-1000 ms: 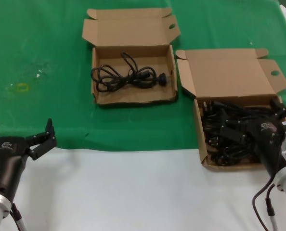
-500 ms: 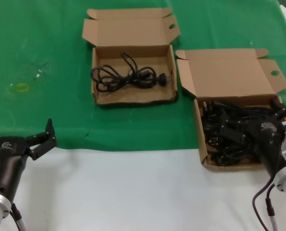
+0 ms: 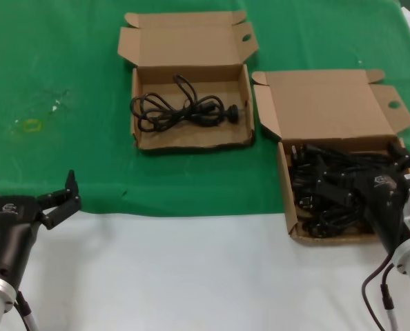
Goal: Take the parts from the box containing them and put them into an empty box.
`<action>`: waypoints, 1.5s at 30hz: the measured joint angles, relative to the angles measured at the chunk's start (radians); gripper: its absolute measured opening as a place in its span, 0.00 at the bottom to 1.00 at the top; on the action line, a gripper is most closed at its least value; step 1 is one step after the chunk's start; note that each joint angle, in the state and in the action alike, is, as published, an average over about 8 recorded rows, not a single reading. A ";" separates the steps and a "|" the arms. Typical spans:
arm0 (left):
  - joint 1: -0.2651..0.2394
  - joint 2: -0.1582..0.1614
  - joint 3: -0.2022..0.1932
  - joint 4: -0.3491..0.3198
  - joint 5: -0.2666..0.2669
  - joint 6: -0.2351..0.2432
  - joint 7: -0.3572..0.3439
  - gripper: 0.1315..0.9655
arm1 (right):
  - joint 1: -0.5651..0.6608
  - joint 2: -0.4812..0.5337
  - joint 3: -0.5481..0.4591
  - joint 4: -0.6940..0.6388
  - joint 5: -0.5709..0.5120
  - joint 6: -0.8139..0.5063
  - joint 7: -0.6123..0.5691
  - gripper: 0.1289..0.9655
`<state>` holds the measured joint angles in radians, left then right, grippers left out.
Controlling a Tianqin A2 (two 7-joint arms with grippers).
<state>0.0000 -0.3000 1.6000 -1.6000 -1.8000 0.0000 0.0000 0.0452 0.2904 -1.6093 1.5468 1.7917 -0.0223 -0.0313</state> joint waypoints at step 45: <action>0.000 0.000 0.000 0.000 0.000 0.000 0.000 1.00 | 0.000 0.000 0.000 0.000 0.000 0.000 0.000 1.00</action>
<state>0.0000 -0.3000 1.6000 -1.6000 -1.8000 0.0000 0.0000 0.0452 0.2904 -1.6093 1.5468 1.7917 -0.0223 -0.0313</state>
